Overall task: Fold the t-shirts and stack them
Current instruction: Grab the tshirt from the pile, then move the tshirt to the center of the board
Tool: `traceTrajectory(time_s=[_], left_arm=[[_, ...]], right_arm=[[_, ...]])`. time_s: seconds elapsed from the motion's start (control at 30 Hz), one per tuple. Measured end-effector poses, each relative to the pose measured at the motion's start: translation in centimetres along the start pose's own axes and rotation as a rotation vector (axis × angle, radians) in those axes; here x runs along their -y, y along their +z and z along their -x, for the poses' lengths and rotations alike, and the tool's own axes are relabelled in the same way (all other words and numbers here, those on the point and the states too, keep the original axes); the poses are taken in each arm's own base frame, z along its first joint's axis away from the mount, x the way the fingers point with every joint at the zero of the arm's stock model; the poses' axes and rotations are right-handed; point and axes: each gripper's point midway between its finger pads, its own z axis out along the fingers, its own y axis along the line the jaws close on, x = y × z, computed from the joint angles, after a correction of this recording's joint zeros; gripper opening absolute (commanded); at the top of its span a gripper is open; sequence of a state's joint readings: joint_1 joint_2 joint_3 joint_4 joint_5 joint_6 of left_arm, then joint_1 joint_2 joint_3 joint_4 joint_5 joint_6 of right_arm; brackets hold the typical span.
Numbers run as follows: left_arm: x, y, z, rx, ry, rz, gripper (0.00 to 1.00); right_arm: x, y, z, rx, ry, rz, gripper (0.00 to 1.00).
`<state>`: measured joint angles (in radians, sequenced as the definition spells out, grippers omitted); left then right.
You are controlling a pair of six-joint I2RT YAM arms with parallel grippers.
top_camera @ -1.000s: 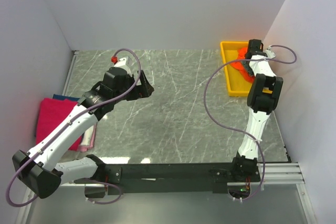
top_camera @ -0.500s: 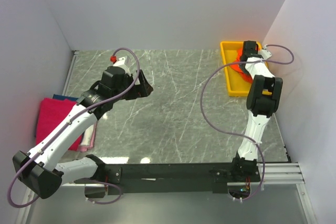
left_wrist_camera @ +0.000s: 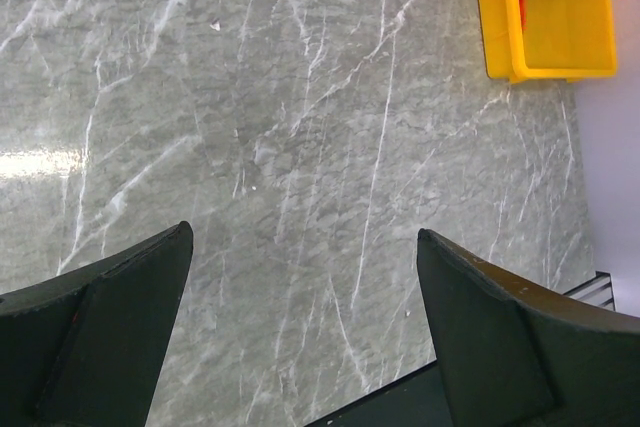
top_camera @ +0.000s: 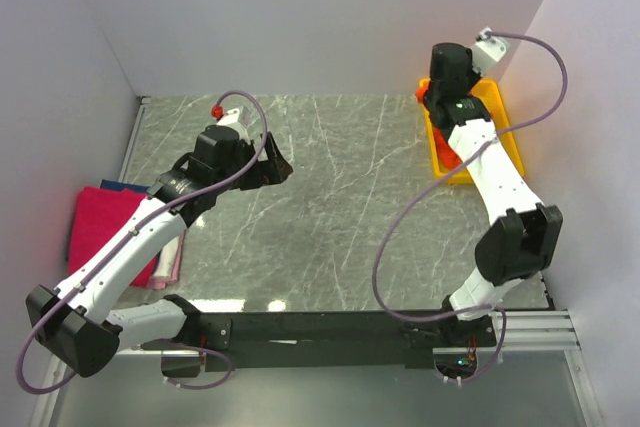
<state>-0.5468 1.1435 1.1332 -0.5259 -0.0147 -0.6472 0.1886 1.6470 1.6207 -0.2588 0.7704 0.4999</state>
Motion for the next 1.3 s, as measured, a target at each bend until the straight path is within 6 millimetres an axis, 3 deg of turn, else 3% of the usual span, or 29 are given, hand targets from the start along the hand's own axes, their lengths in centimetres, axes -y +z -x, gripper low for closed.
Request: traceTrajectory(time_s=[0.17,0.23,0.4,0.5,0.6,0.67,0.77,0.87,0.93,0.97,1.03,1.07,1.1,1.13,1.23,1.3], left_arm=[[-0.3,0.0,0.3,0.012,-0.009,0.012,1.0],[-0.3,0.1,0.5,0.017,-0.017,0.012,1.0],[-0.7,0.2,0.6,0.03,-0.042,0.02,0.99],[-1.0,0.3,0.5,0.033,-0.06,0.028,0.99],[-1.3,0.3,0.8,0.047,-0.075,0.039,0.99],[-1.4,0.1,1.1,0.059,-0.091,0.042,1.0],[-1.4,-0.2,1.7,0.084,-0.105,0.041,0.99],[-1.6,-0.3,2.1,0.102,-0.119,0.045,1.0],[-1.9,-0.2,2.0,0.104,-0.131,0.056,0.99],[-2.2,-0.2,1.9,0.105,-0.138,0.065,0.99],[-3.0,0.0,1.5,0.1,-0.152,0.086,0.97],[-3.4,0.1,1.3,0.1,-0.16,0.099,0.95],[-3.8,0.3,1.0,0.096,-0.17,0.114,0.93],[-4.3,0.4,0.8,0.094,-0.179,0.129,0.91],[-5.6,1.0,-0.3,0.072,-0.209,0.165,0.81],[-6.5,1.7,-1.6,0.042,-0.232,0.192,0.72]], right_arm=[[-4.7,-7.2,6.7,0.16,-0.057,0.128,0.0],[-7.5,-11.6,8.9,0.214,-0.076,0.221,0.0],[-11.6,-21.8,15.3,0.345,-0.088,0.397,0.0],[-13.0,-27.3,19.8,0.398,-0.037,0.495,0.0],[-13.0,-31.6,23.6,0.432,0.04,0.565,0.0],[-13.1,-33.8,25.2,0.44,0.086,0.604,0.0],[-13.4,-35.2,25.6,0.44,0.101,0.633,0.0],[-14.2,-34.2,23.6,0.418,0.063,0.62,0.0],[-14.9,-32.4,20.8,0.386,0.003,0.625,0.0],[-15.2,-30.6,18.7,0.354,-0.028,0.623,0.0],[-14.9,-25.9,14.0,0.278,-0.087,0.613,0.03],[-14.0,-22.7,11.2,0.22,-0.117,0.593,0.22],[-12.7,-19.0,8.1,0.155,-0.132,0.555,0.34],[-11.5,-15.9,5.6,0.099,-0.145,0.526,0.57],[-5.9,-6.9,-3.3,-0.146,-0.173,0.383,0.65],[-2.8,-4.1,-7.8,-0.282,-0.184,0.303,0.66]])
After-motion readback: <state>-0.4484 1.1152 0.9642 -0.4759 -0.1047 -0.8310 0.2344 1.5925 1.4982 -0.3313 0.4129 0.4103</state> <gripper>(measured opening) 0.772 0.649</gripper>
